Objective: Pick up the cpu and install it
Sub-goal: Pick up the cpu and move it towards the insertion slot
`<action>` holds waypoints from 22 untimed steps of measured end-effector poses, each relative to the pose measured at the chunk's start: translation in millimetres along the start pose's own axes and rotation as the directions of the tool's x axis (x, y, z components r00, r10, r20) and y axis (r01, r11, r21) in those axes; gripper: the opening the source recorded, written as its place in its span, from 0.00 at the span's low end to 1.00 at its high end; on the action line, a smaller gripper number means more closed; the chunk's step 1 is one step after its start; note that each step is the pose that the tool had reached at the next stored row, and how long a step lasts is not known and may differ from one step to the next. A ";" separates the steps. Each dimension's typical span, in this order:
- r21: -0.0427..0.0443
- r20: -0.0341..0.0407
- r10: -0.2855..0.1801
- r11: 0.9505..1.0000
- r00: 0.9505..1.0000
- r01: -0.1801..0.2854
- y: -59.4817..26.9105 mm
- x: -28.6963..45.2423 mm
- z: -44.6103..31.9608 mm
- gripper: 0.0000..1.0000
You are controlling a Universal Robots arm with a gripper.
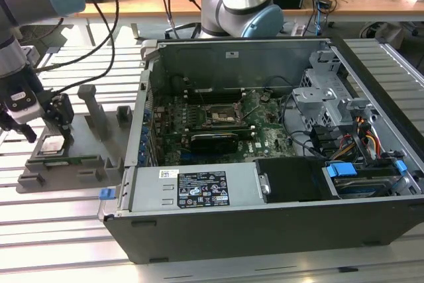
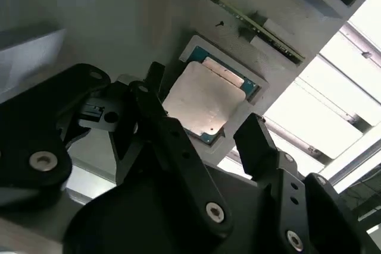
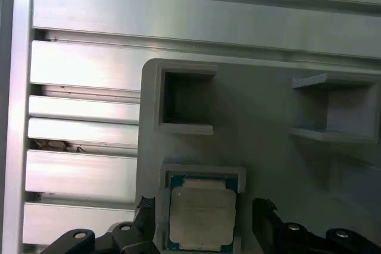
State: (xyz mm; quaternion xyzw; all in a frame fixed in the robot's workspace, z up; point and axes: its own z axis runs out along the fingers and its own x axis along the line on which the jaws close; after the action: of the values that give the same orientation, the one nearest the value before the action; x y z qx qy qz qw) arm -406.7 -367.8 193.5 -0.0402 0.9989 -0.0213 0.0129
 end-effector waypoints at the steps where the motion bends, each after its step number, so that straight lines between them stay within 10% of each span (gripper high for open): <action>1: 0.003 0.000 0.000 1.000 1.000 0.000 -2.1 0.4 6.5 0.75; 3: 0.003 0.000 0.000 1.000 1.000 0.000 -2.1 0.4 6.6 0.55; 22: 0.003 0.000 0.000 1.000 1.000 0.000 -2.2 0.3 3.2 0.55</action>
State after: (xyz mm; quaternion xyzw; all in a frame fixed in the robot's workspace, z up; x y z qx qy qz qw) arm -406.7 -370.2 190.4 -0.0403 0.9988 -0.0226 0.0128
